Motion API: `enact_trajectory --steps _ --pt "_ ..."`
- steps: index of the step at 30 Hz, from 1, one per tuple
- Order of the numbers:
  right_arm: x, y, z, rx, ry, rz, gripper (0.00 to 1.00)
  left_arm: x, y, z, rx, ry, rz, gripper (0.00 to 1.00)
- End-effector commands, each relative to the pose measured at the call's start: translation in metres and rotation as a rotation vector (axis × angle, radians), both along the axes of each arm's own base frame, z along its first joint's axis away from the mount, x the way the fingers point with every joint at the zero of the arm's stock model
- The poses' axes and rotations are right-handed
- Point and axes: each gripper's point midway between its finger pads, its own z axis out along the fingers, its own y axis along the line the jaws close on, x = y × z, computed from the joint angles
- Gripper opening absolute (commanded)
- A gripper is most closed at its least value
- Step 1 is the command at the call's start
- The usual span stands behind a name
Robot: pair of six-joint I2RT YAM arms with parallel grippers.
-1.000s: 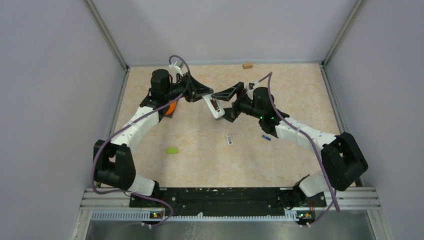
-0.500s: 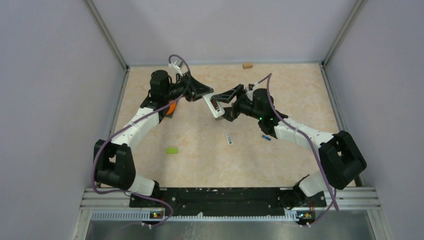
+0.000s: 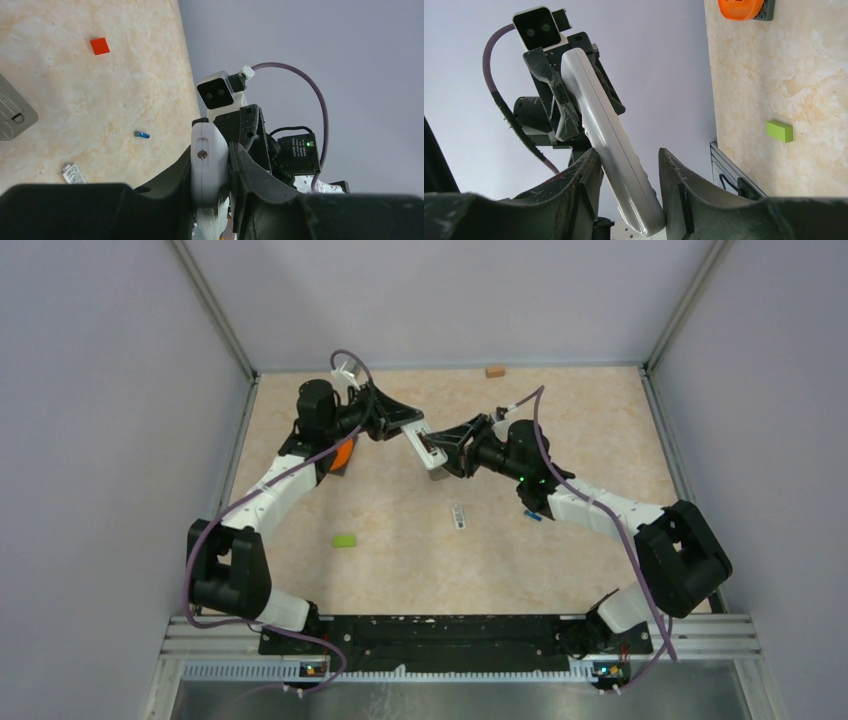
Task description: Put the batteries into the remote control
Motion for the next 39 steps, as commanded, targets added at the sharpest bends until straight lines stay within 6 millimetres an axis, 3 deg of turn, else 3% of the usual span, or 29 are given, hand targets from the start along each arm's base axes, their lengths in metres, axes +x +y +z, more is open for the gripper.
enact_trajectory --steps 1,6,8,13,17,20,23,26,30,35,39 --pt "-0.004 0.006 0.01 0.003 -0.046 0.017 0.43 -0.019 -0.008 0.031 0.003 -0.154 -0.073 0.0" --pt "-0.004 0.004 0.028 -0.073 -0.192 0.039 0.72 -0.019 -0.004 0.025 0.043 -0.168 -0.076 0.0" --pt "-0.003 -0.002 0.034 -0.113 -0.246 0.032 0.78 -0.019 -0.002 0.022 0.059 -0.184 -0.08 0.0" --pt "-0.002 -0.029 0.053 -0.28 -0.465 -0.044 0.84 -0.024 0.002 0.02 0.108 -0.261 -0.105 0.0" --pt "0.004 -0.07 0.044 -0.549 -0.585 -0.141 0.81 -0.03 0.008 0.027 0.155 -0.36 -0.111 0.0" --pt "-0.005 -0.087 0.038 -0.732 -0.84 -0.082 0.74 -0.037 0.013 0.034 0.171 -0.424 -0.122 0.0" --pt "-0.01 -0.105 0.009 -0.967 -0.963 0.04 0.71 -0.048 0.015 0.045 0.178 -0.511 -0.14 0.0" --pt "-0.009 -0.126 -0.027 -1.184 -0.952 0.188 0.7 -0.057 0.018 0.057 0.192 -0.605 -0.141 0.0" --pt "-0.011 -0.151 -0.077 -1.395 -0.818 0.385 0.69 -0.059 0.028 0.07 0.221 -0.674 -0.084 0.0" --pt "-0.028 -0.185 -0.136 -1.524 -0.595 0.582 0.68 -0.058 0.04 0.08 0.223 -0.684 -0.023 0.0" --pt "-0.032 -0.21 -0.162 -1.566 -0.45 0.636 0.67 -0.058 0.046 0.084 0.214 -0.682 -0.001 0.0"
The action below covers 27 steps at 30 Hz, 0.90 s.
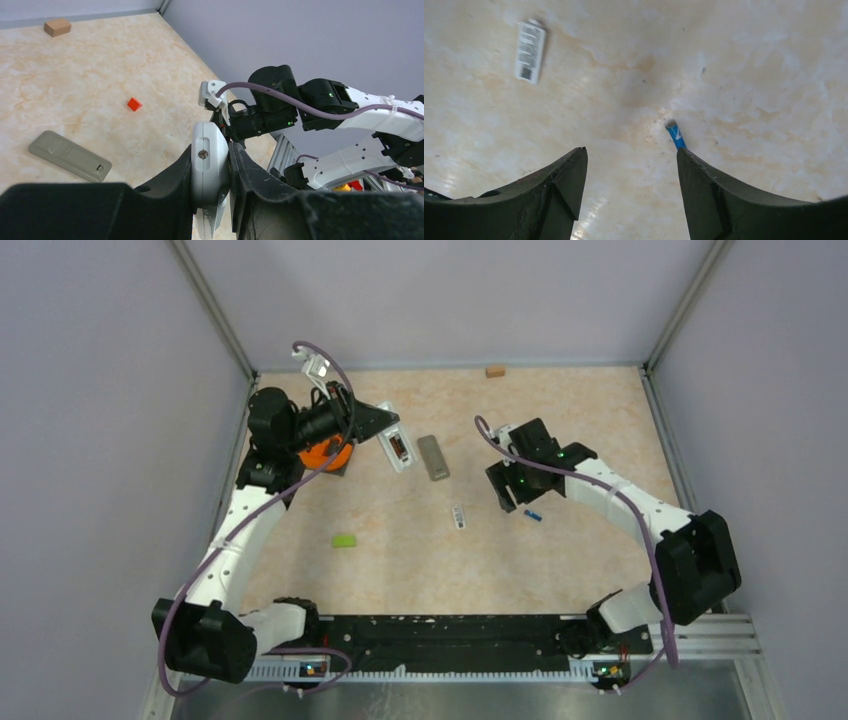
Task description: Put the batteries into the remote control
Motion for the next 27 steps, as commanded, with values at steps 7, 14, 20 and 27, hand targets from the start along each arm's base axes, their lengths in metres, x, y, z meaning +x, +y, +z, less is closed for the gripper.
enact_trajectory --steps 7,14,20,27 --pt "-0.002 -0.051 -0.053 -0.178 0.191 -0.071 0.64 -0.001 0.009 0.016 -0.039 -0.069 0.02 0.0" --pt "0.004 -0.065 -0.081 -0.25 0.248 -0.123 0.51 -0.003 0.011 0.017 -0.049 -0.063 0.018 0.0" --pt "0.003 -0.067 -0.092 -0.242 0.261 -0.114 0.44 -0.004 0.014 0.019 -0.055 -0.075 0.042 0.0" --pt "0.002 -0.07 -0.104 -0.212 0.309 -0.119 0.38 -0.001 0.014 0.019 -0.058 -0.065 0.041 0.0"
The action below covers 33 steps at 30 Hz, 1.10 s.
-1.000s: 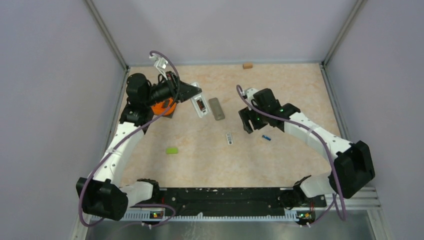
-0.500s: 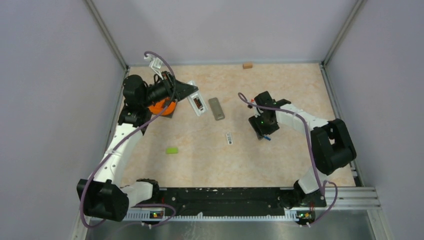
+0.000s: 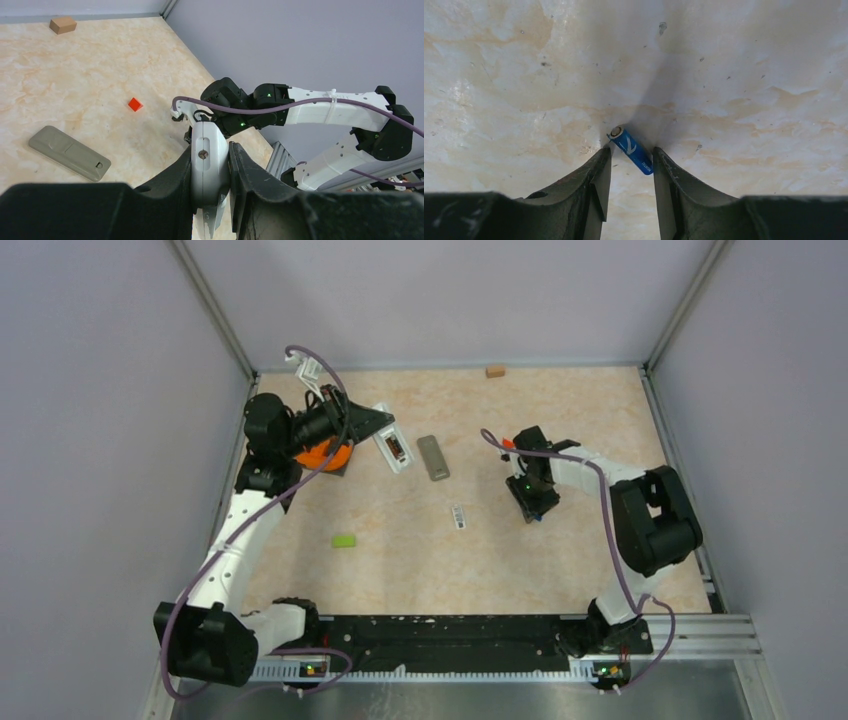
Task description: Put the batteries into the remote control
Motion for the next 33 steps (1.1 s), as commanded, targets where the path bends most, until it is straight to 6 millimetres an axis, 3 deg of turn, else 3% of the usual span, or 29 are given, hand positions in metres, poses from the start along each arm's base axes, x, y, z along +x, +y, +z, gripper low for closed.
enact_trajectory --steps 1,12,16,20,24,29,33 --pt "0.007 0.0 -0.007 0.026 0.005 -0.01 0.36 -0.003 0.002 0.022 -0.019 -0.089 0.001 0.0" --pt "0.013 0.004 -0.012 0.027 0.029 -0.084 0.03 -0.002 0.001 0.013 -0.028 -0.064 -0.005 0.0" --pt "0.025 0.012 0.003 0.08 -0.045 -0.144 0.0 0.0 0.0 0.005 -0.034 -0.041 -0.009 0.0" --pt "0.04 0.037 0.05 0.24 -0.167 -0.187 0.0 0.002 -0.005 -0.005 -0.065 0.025 -0.042 0.0" --pt "0.047 0.069 0.12 0.427 -0.273 -0.219 0.0 0.008 -0.023 -0.015 -0.086 0.092 -0.078 0.0" --pt "0.036 0.105 0.2 0.66 -0.329 -0.239 0.0 0.017 -0.061 -0.041 -0.119 0.226 -0.158 0.0" --pt "0.017 0.127 0.24 0.723 -0.334 -0.205 0.0 0.029 -0.091 -0.067 -0.17 0.364 -0.207 0.0"
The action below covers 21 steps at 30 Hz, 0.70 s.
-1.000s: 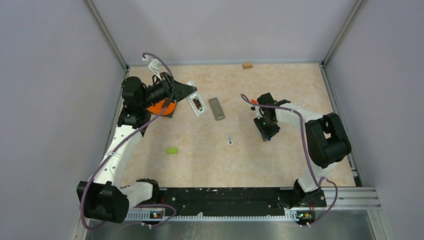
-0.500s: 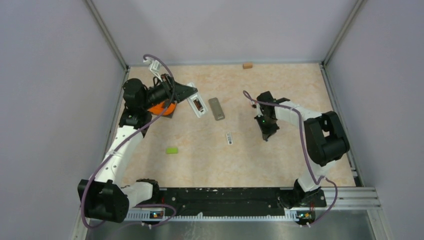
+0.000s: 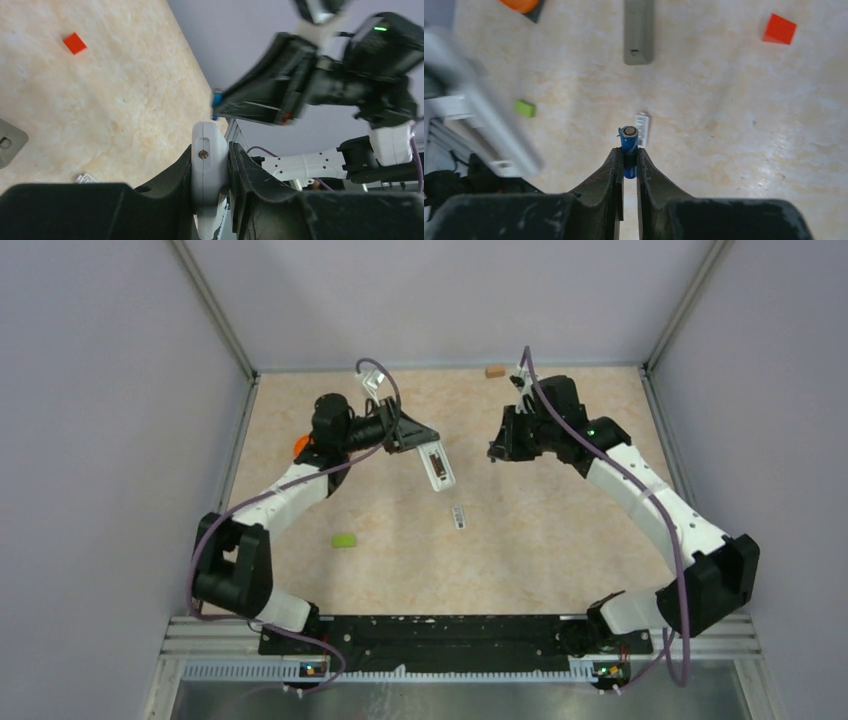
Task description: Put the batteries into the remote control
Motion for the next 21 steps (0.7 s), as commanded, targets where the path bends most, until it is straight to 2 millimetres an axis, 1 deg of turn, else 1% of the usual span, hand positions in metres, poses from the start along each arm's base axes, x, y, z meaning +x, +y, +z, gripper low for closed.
enact_trajectory --steps 1,4,7,11,13,17,19,21 --pt "-0.025 0.034 0.059 0.147 -0.018 0.037 0.0 0.012 -0.03 -0.002 -0.092 0.085 -0.04 0.0" --pt "-0.036 0.044 0.072 0.21 0.032 0.065 0.0 0.014 -0.047 -0.013 -0.138 0.148 -0.083 0.0" --pt "-0.046 0.054 0.077 0.246 0.06 0.105 0.0 0.009 -0.061 -0.012 -0.179 0.131 -0.144 0.0" --pt "-0.051 0.058 0.067 0.213 0.096 0.118 0.0 0.01 -0.069 -0.014 -0.178 0.125 -0.159 0.0" --pt "-0.051 0.061 0.061 0.188 0.096 0.124 0.0 0.012 -0.072 -0.019 -0.173 0.145 -0.158 0.0" --pt "-0.044 0.067 0.058 0.195 0.068 0.124 0.0 0.017 -0.076 -0.039 -0.155 0.229 -0.129 0.0" --pt "-0.041 0.068 0.055 0.186 0.07 0.115 0.0 0.018 -0.076 -0.044 -0.164 0.254 -0.124 0.0" --pt "-0.039 0.069 0.051 0.173 0.083 0.114 0.0 0.019 -0.076 -0.045 -0.175 0.26 -0.123 0.0"
